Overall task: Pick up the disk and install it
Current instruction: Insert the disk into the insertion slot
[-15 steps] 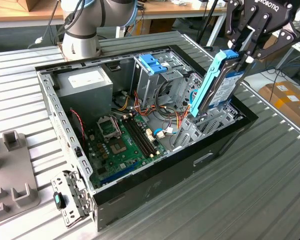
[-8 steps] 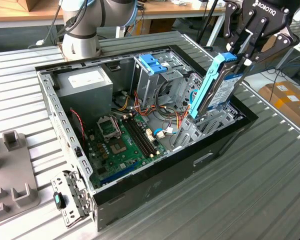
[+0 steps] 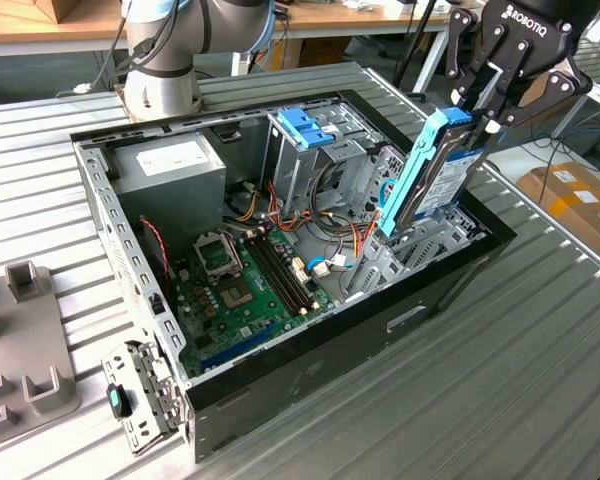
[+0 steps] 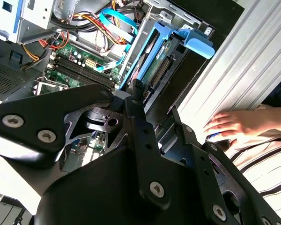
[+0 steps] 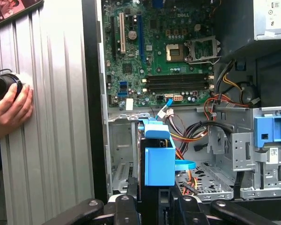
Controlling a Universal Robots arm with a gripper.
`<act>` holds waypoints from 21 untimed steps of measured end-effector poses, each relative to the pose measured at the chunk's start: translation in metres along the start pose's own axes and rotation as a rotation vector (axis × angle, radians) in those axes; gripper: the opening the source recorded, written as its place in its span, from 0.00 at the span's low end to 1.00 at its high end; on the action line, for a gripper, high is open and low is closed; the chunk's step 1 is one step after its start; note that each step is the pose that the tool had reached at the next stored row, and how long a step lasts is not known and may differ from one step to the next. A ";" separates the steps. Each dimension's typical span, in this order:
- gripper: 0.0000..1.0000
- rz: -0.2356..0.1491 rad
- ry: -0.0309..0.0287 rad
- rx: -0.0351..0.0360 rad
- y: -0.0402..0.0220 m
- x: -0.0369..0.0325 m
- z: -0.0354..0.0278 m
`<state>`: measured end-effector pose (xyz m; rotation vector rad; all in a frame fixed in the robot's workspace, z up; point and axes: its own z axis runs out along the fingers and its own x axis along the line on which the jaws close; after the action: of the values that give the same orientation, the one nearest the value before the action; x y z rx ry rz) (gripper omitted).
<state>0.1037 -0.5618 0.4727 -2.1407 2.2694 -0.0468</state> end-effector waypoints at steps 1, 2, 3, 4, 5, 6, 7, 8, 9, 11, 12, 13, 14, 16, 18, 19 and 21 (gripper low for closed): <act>0.35 0.000 0.0001 0.0000 0.0000 0.0000 0.0010; 0.35 0.000 0.0002 0.0000 0.0000 0.0000 0.0021; 0.35 0.000 0.0002 0.0000 0.0001 -0.0001 0.0043; 0.35 0.000 0.0002 0.0000 0.0001 0.0000 0.0056; 0.35 0.000 0.0001 0.0000 0.0002 0.0000 0.0072; 0.35 0.000 0.0003 0.0000 0.0002 0.0000 0.0075; 0.35 0.000 0.0000 0.0000 -0.0005 -0.0001 0.0081; 0.35 0.000 0.0001 0.0000 -0.0011 -0.0002 0.0083; 0.35 0.000 0.0001 0.0000 -0.0016 -0.0003 0.0087; 0.35 0.000 0.0000 0.0000 -0.0021 -0.0005 0.0099; 0.35 0.000 -0.0001 0.0000 -0.0023 -0.0007 0.0115; 0.35 0.000 0.0001 0.0000 -0.0024 -0.0008 0.0119; 0.35 0.000 0.0001 0.0000 -0.0024 -0.0009 0.0121; 0.35 0.000 0.0001 0.0000 -0.0029 -0.0010 0.0127; 0.35 0.000 0.0003 0.0000 -0.0035 -0.0009 0.0130; 0.35 0.000 0.0002 0.0000 -0.0035 -0.0009 0.0131; 0.35 0.000 0.0000 0.0000 -0.0035 -0.0010 0.0148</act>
<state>0.1078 -0.5612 0.4580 -2.1408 2.2694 -0.0468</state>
